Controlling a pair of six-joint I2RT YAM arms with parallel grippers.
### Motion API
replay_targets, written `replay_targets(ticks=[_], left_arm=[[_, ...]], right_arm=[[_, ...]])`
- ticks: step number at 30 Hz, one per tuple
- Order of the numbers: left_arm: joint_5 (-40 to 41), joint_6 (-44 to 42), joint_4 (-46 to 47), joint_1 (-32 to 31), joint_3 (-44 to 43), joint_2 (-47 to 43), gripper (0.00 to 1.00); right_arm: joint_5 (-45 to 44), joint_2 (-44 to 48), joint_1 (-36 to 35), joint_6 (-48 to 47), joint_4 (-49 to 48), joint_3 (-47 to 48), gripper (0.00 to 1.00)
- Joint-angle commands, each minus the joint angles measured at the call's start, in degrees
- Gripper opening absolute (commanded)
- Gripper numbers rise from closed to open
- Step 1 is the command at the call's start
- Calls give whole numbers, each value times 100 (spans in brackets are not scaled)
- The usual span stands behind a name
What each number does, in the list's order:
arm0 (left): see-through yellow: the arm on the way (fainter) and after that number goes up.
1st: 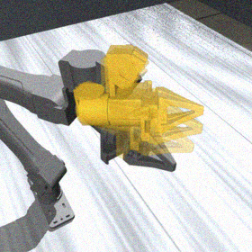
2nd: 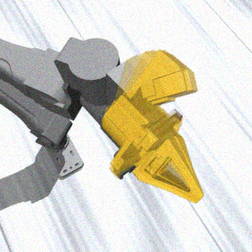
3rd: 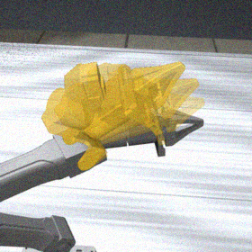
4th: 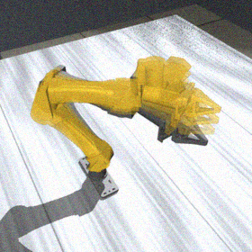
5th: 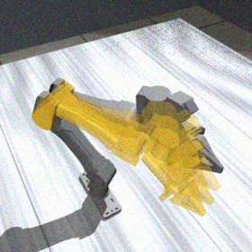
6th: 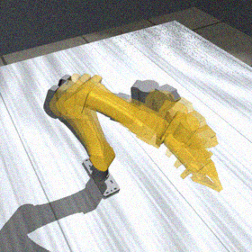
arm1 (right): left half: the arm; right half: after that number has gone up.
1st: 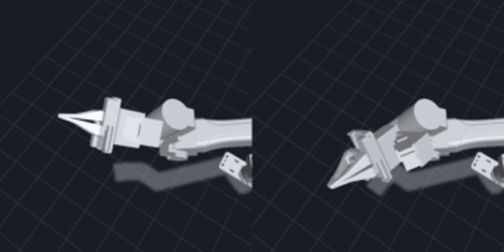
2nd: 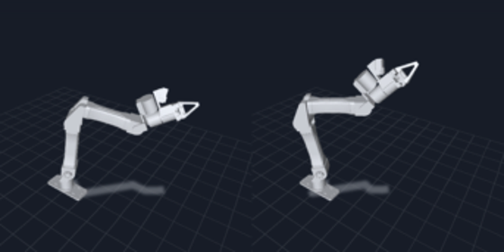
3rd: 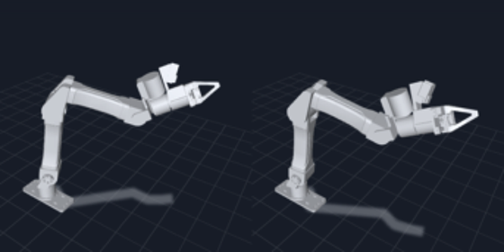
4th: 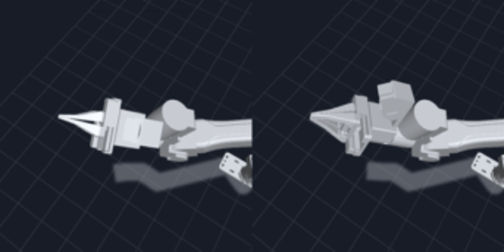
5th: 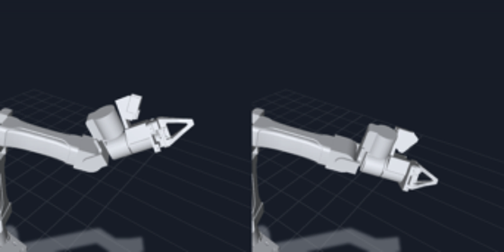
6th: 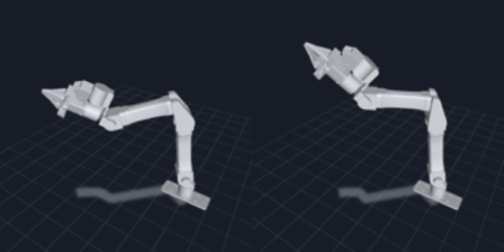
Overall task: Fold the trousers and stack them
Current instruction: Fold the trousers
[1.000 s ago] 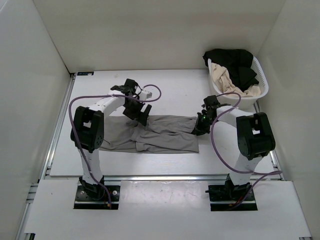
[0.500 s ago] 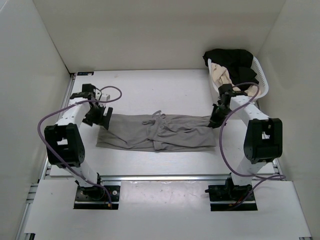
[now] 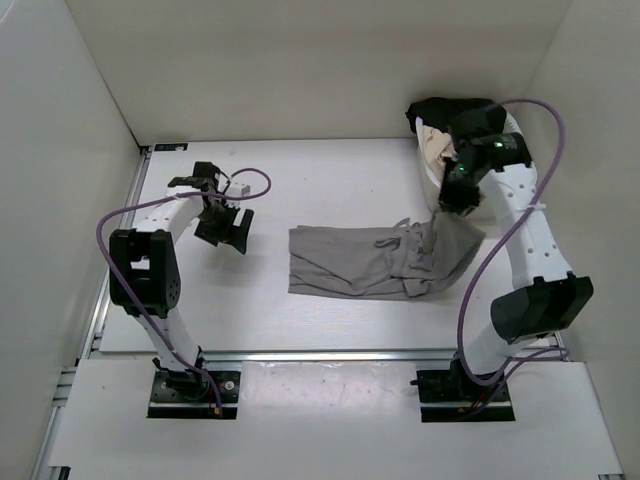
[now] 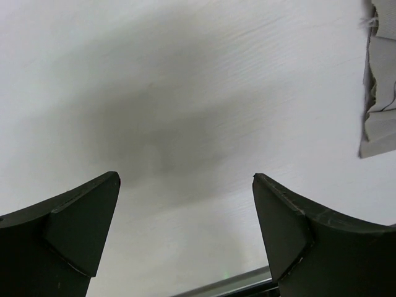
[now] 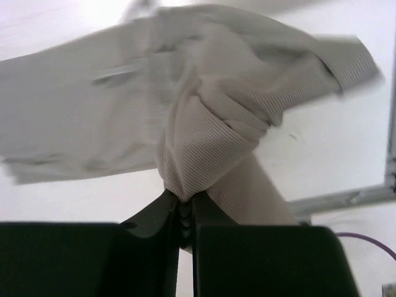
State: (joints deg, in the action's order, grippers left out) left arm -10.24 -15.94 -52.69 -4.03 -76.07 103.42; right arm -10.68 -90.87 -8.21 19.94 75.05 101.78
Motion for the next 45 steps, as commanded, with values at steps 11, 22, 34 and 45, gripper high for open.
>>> replay_targets(ticks=[11, 22, 34, 45], left_arm=[[-1831, 65, 681, -783, -13, 819, 100], [-1815, 179, 883, -933, -548, 1550, 100], [-894, 285, 532, -495, -926, 1243, 100], [-600, -435, -592, 211, -2701, 435, 100]], right_arm=[[-840, -2223, -4030, 3269, -138, 1387, 0], [-1109, -3720, -4664, 4403, -1105, 2515, 0], [-489, -4123, -4804, 4528, -2423, 2128, 28], [-1691, -1894, -4876, 3375, -2372, 637, 73]])
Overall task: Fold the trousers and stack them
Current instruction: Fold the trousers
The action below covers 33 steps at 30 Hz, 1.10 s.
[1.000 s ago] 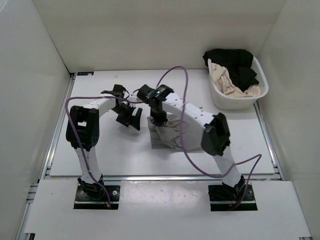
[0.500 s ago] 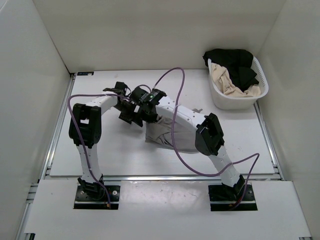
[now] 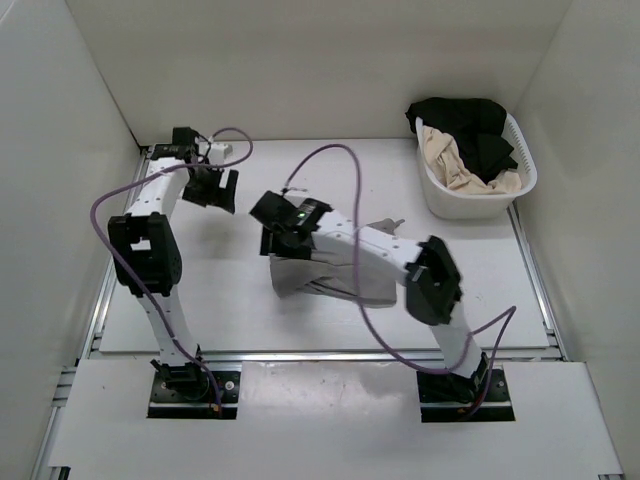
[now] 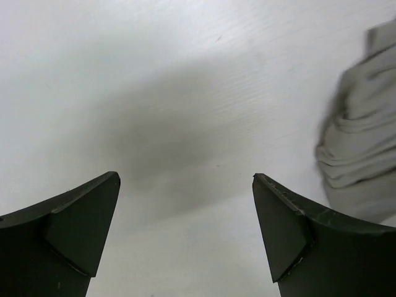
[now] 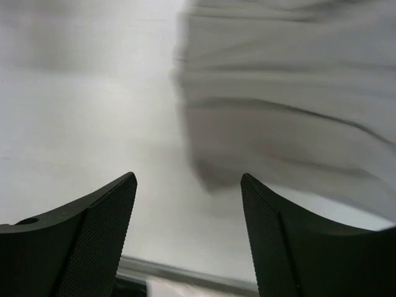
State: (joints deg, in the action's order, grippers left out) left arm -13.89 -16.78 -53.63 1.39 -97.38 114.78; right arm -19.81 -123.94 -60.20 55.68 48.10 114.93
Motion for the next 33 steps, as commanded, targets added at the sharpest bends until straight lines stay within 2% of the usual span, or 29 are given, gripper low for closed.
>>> replay_targets(ticks=[1, 3, 5, 8, 11, 13, 16, 20, 21, 24, 25, 28, 29, 32, 33], left_arm=[[-463, -457, -682, -410, -693, -781, 100], [-1000, -826, -1182, -795, -765, -851, 100], [-845, -985, -1325, -1339, -572, -852, 100], [-563, -986, -1125, -1702, -124, -625, 100], [-361, -863, -966, -1756, -517, -19, 100], [-298, -863, -886, -1756, -877, 446, 100], [-298, -1021, -886, -1809, -940, 764, 100], [-298, -1039, -273, -1870, -580, 827, 100], [-446, -1038, -158, -1870, -510, 827, 100], [-615, -1038, 80, -1870, -449, 897, 100], [-615, -1091, 80, -1931, -370, 1036, 99], [-825, -1091, 80, -1932, -229, 1037, 80], [-948, -1091, 80, -1880, -228, 1037, 66], [-1221, -1144, 80, -1949, -228, 924, 41], [-1221, -1144, 28, -1949, -228, 923, 14]], right_arm=[[-778, 1738, 656, -198, 323, -1074, 76], [-499, 2557, 1114, -268, 323, -2187, 79], [227, 3014, 2001, -750, 227, -2807, 81], [741, 3069, 3074, -1742, -54, -3415, 84], [1610, 2797, 3866, -2473, -546, -3609, 86], [2006, 2500, 4173, -2789, -835, -3662, 86], [2613, 2348, 4307, -2870, -1152, -3662, 86], [2860, 2173, 4368, -2870, -1531, -3637, 86], [2947, 1894, 4438, -2870, -1531, -3549, 86], [3237, 1216, 4499, -2984, -1408, -3040, 78], [3238, 1092, 4500, -2984, -1356, -2908, 68], [3387, 951, 4649, -2984, -1294, -2907, 59], [3466, 1012, 4702, -2984, -1346, -2994, 59], [3589, 1012, 4702, -3202, -1242, -3065, 58], [3677, 1012, 4702, -3204, -1241, -3065, 55]])
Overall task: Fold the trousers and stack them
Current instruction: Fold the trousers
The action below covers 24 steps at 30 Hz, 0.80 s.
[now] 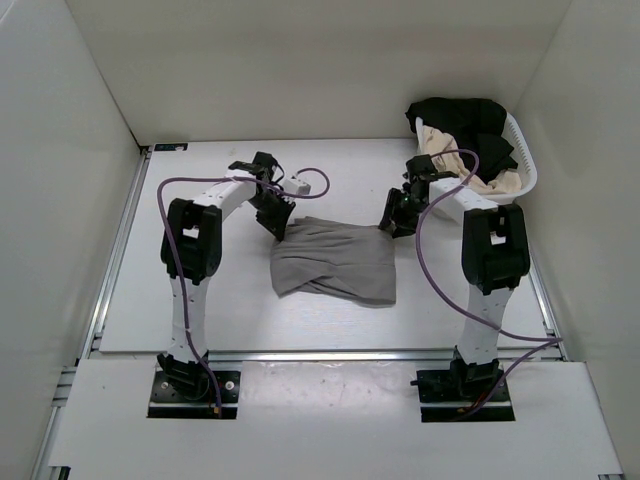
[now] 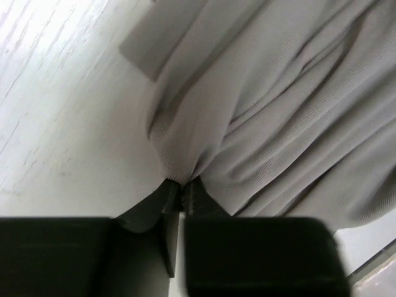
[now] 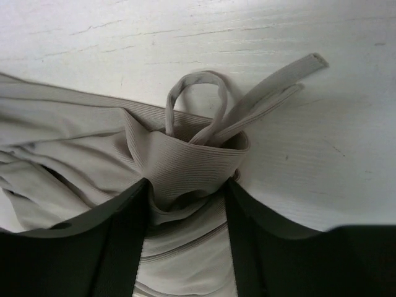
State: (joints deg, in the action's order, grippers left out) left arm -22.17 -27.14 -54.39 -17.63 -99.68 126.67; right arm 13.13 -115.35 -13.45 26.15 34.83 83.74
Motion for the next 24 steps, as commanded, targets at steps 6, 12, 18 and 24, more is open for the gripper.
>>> replay_targets(ticks=[6, 12, 18, 24], left_arm=[[-463, 270, 104, -100, -517, -590, 14], [-261, 323, 209, -215, -965, -1109, 14], [142, 498, 359, -268, -1044, -803, 14], [914, 779, 683, -268, -2115, 524, 43]], right_arm=[[402, 223, 88, -444, 156, 62, 8], [577, 443, 387, -383, 261, 256, 0], [735, 172, 502, -567, 471, 625, 0], [561, -593, 668, -673, 700, 1239, 1]])
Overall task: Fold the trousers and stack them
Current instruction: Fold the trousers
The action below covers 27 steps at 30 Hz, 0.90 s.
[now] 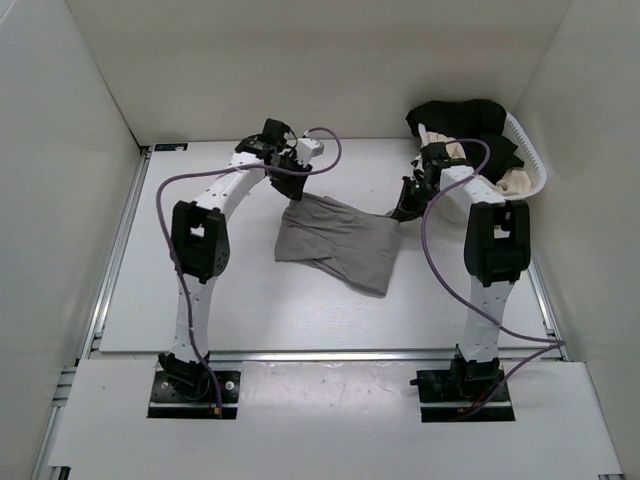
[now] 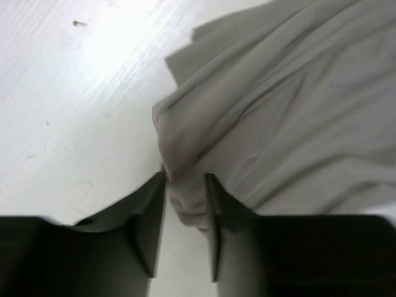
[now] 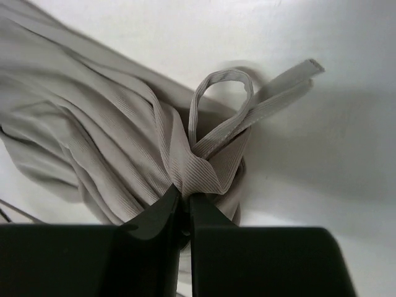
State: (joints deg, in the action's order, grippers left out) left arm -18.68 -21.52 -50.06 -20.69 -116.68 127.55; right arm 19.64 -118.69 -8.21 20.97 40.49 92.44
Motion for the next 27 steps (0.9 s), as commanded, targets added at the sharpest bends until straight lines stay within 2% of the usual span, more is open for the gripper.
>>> replay_targets(ticks=[1, 3, 4, 6, 7, 9, 10, 11, 13, 14, 17, 19, 23, 27], left_arm=[[697, 305, 304, 38, -817, 647, 48], [1013, 358, 304, 91, -1188, 728, 71], [1085, 359, 304, 91, -1303, 728, 94], [1146, 359, 304, 143, -1095, 229, 100], [1147, 211, 374, 144, -876, -34, 100], [867, -27, 663, 144, 308, -1070, 100], [457, -437, 725, 40, 748, -1413, 100], [305, -702, 726, -31, 1544, -1982, 100], [102, -1403, 726, -198, 2392, -2513, 100], [240, -1599, 726, -442, 3196, -2724, 100], [889, -1908, 900, -865, 4394, -3025, 100], [1303, -1909, 1469, -920, 4715, -3078, 100], [1892, -1769, 2244, -920, 4734, -2754, 100], [2008, -1654, 2448, -972, 4532, -2332, 99]], right_arm=[[-92, -259, 144, -155, 135, 467, 8], [-145, -391, 144, -155, 257, 695, 26], [12, -487, 144, -155, 319, 948, 43], [93, -540, 83, -234, 451, 1100, 55], [145, -541, 82, -234, 451, 1100, 59], [146, -427, 30, -234, 451, 1048, 61], [146, -426, 30, -234, 451, 1048, 64], [146, -426, -40, -286, 512, 1048, 64], [93, -426, -163, -339, 705, 1310, 65], [-55, -487, -277, -400, 802, 1442, 66], [-564, -567, -514, -462, 1189, 1961, 68], [-1119, -567, -585, -462, 1242, 2084, 70], [-1234, -619, -761, -462, 1408, 2233, 71], [-1463, -620, -1016, -761, 1541, 2348, 71]])
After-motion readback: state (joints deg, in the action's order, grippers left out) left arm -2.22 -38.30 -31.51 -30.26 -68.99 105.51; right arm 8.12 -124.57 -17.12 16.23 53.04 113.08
